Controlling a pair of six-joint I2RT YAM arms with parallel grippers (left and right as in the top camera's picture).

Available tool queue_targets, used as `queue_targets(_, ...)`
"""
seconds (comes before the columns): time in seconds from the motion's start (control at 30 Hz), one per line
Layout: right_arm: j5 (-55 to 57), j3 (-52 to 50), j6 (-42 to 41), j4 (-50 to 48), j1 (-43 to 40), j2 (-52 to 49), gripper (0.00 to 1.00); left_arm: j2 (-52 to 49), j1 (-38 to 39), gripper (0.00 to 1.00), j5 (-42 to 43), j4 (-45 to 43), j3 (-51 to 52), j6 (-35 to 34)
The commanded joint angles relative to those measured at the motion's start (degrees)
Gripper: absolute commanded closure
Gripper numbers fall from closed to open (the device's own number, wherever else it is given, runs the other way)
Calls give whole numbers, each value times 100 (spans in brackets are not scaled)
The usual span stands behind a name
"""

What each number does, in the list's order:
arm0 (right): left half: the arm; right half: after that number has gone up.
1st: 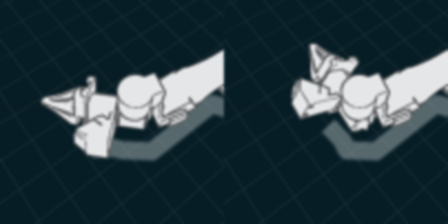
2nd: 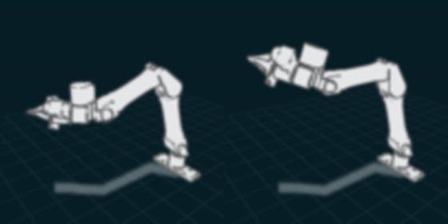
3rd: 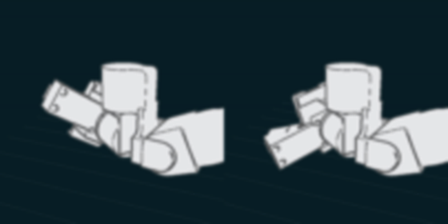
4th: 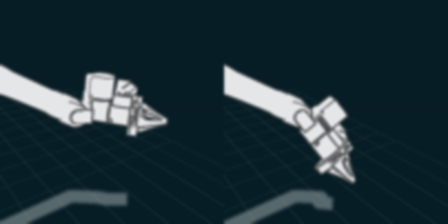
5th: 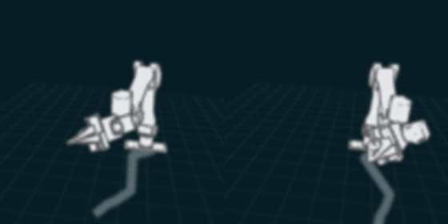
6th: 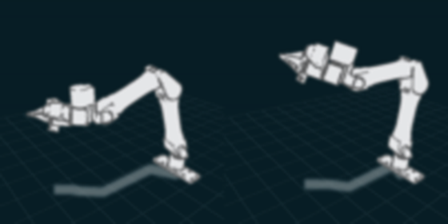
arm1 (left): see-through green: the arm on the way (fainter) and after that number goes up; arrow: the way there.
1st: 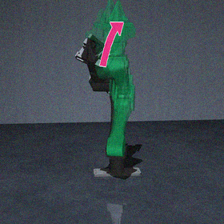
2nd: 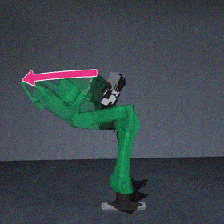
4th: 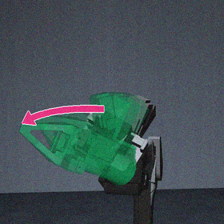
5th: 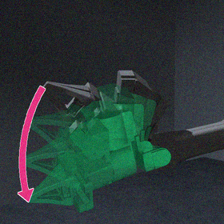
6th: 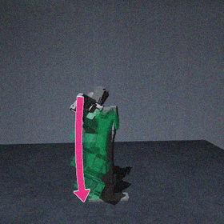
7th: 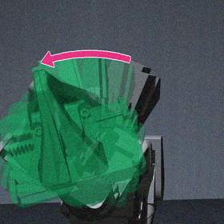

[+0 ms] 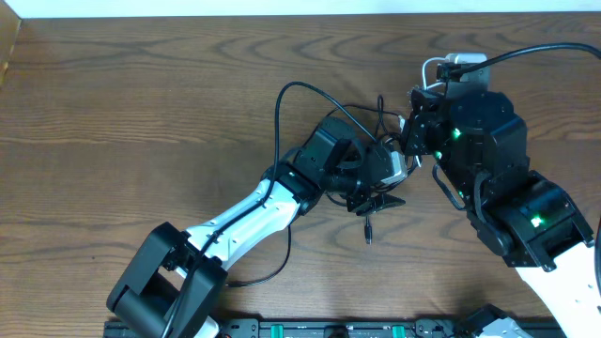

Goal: Untangle cables

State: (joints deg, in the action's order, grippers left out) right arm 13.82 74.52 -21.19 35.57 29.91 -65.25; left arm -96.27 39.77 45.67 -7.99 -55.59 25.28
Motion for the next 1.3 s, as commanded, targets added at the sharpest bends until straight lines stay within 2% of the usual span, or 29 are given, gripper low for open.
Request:
queue_targets(0.0, -7, 120, 114, 4, -20, 129, 99, 20, -4, 30, -352, -33, -9, -28)
queue_targets(0.1, -11, 120, 111, 13, -20, 140, 99, -70, -4, 30, -632, -46, -9, -28)
queue_targets(0.27, -9, 120, 111, 55, -20, 190, 99, -341, -4, 30, -629, -236, -9, -31)
queue_targets(0.5, -7, 120, 114, 129, -20, 223, 99, -553, -4, 31, -629, -765, -9, -595)
queue_targets(0.6, -7, 120, 114, 144, -20, 236, 99, -555, -4, 41, -632, -778, -9, -588)
queue_targets(0.73, -9, 120, 111, 173, -20, 249, 99, -619, -4, 63, -710, -780, -9, -586)
queue_targets(0.83, -7, 120, 111, 247, -20, 289, 99, -743, -7, 89, -1115, -778, -9, -586)
queue_targets(0.9, -2, 120, 114, 313, -20, 323, 99, -831, -33, 93, -1211, -780, -9, -586)
queue_targets(1.1, 79, 120, 114, 411, -20, 470, 99, -879, -223, 93, -1209, -782, -9, -588)
queue_targets(1.27, 306, 120, 157, 540, -31, 579, 99, -605, -848, 93, -1209, -776, -11, -745)
